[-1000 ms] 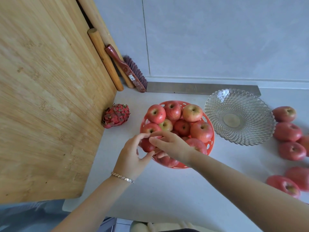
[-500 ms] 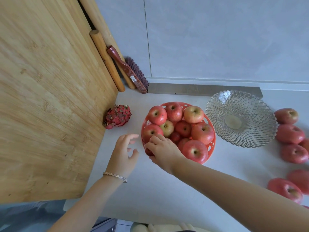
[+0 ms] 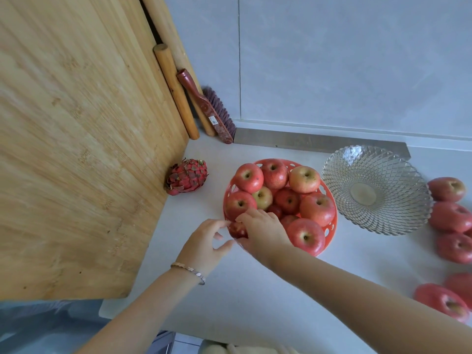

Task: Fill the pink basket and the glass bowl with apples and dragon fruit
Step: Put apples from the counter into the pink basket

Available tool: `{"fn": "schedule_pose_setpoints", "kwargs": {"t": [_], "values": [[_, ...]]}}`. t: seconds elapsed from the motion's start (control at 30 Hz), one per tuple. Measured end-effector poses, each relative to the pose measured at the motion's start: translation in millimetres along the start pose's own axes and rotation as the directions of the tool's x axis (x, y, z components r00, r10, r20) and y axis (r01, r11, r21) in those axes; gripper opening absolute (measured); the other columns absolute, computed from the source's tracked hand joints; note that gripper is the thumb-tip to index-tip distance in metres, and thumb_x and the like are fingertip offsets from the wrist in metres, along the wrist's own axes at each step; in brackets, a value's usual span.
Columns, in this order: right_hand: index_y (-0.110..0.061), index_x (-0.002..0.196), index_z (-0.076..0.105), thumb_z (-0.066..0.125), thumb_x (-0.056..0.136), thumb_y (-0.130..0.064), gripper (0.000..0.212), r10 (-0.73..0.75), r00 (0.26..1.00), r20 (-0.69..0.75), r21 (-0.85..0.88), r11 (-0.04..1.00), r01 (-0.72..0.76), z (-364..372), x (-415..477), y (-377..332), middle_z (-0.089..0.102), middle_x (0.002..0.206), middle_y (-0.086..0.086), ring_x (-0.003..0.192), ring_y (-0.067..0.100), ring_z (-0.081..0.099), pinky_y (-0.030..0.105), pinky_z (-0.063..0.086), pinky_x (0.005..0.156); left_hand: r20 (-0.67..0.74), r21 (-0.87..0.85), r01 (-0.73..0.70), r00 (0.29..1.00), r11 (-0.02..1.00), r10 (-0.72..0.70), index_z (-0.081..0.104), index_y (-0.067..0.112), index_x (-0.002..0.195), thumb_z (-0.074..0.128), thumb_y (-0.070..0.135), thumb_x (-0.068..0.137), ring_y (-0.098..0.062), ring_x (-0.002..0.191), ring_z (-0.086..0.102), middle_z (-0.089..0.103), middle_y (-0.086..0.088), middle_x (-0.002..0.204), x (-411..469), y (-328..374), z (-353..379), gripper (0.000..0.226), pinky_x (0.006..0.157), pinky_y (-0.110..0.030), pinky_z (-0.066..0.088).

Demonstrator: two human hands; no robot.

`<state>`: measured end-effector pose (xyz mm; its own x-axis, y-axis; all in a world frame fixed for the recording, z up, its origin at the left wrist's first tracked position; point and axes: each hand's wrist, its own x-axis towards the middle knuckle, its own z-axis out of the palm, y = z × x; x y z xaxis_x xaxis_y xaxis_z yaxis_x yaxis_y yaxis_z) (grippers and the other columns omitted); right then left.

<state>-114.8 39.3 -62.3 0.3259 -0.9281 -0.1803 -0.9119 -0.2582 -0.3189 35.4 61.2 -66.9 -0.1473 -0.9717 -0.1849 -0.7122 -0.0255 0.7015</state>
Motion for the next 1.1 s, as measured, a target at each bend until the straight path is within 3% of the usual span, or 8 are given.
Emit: {"fn": "schedule_pose_setpoints", "kwargs": {"t": [0.1,0.27,0.4,0.53,0.7,0.83,1.0,1.1], "values": [[-0.024,0.124,0.049,0.066,0.074,-0.046,0.057,0.091,0.995,0.049,0.198,0.975,-0.099,-6,-9,17,0.057,0.120,-0.005,0.114,0.018,0.051,0.031,0.035,0.096,-0.039,0.042,0.011,0.999,0.999,-0.009,0.057,0.021,0.115,0.068,0.029,0.078,-0.013,0.083,0.058,0.053,0.009,0.103,5,7,12,0.039,0.071,-0.018,0.044],[-0.028,0.128,0.046,0.069,0.069,-0.045,0.065,0.019,0.995,0.093,0.099,0.995,-0.028,-8,-24,25,0.050,0.127,-0.008,0.114,0.016,0.051,0.026,0.037,0.091,-0.103,0.028,0.096,0.990,0.995,-0.093,0.058,0.022,0.107,0.066,0.029,0.079,-0.014,0.082,0.060,0.062,0.006,0.099,11,13,24,0.030,0.071,-0.024,0.045],[-0.024,0.126,0.048,0.066,0.071,-0.040,0.060,0.039,0.997,0.070,0.067,0.997,-0.043,-3,-22,22,0.050,0.122,-0.003,0.108,0.020,0.052,0.027,0.042,0.086,-0.149,0.101,0.060,0.988,0.993,-0.044,0.059,0.023,0.098,0.067,0.025,0.078,-0.010,0.079,0.053,0.056,0.010,0.088,11,16,26,0.022,0.065,-0.023,0.040],[-0.021,0.124,0.048,0.063,0.072,-0.042,0.058,0.031,0.996,0.078,0.044,0.998,-0.035,-2,-19,20,0.050,0.118,0.000,0.106,0.022,0.051,0.030,0.044,0.089,-0.159,0.277,-0.020,0.985,0.961,0.066,0.061,0.019,0.091,0.066,0.024,0.077,-0.018,0.085,0.056,0.061,0.002,0.087,10,19,26,0.016,0.065,-0.032,0.047],[-0.024,0.129,0.043,0.063,0.072,-0.044,0.064,0.027,0.992,0.124,0.048,0.998,-0.033,-2,-20,23,0.046,0.124,-0.001,0.112,0.021,0.048,0.031,0.040,0.097,-0.103,0.421,-0.139,0.975,0.896,0.199,0.059,0.019,0.073,0.081,0.015,0.055,-0.022,0.058,0.059,0.057,0.001,0.070,9,13,33,0.028,0.038,-0.029,0.043],[-0.029,0.135,0.037,0.066,0.070,-0.052,0.074,0.030,0.988,0.151,0.125,0.991,-0.050,-11,-20,26,0.045,0.128,-0.005,0.119,0.017,0.045,0.031,0.036,0.102,-0.059,0.301,-0.018,0.998,0.953,0.037,0.049,0.029,0.118,0.062,0.030,0.079,-0.017,0.093,0.058,0.051,0.006,0.109,6,18,24,0.042,0.067,-0.031,0.049],[-0.028,0.120,0.052,0.060,0.078,-0.039,0.045,0.025,0.999,0.034,0.286,0.958,-0.034,-36,-10,30,0.053,0.111,-0.004,0.100,0.020,0.058,0.037,0.048,0.086,-0.199,-0.005,0.193,0.962,0.981,-0.190,0.052,0.028,0.112,0.057,0.022,0.078,-0.016,0.095,0.057,0.052,0.006,0.116,39,15,-20,0.035,0.080,-0.031,0.048],[-0.025,0.103,0.060,0.058,0.081,-0.025,0.022,0.019,1.000,-0.009,0.370,0.929,-0.015,-46,1,35,0.057,0.099,-0.010,0.089,0.012,0.059,0.025,0.048,0.079,-0.338,0.053,0.290,0.906,0.956,-0.256,0.044,0.015,0.125,0.060,0.017,0.077,-0.029,0.110,0.050,0.044,-0.011,0.128,88,-6,-46,0.050,0.088,-0.039,0.048]]}}
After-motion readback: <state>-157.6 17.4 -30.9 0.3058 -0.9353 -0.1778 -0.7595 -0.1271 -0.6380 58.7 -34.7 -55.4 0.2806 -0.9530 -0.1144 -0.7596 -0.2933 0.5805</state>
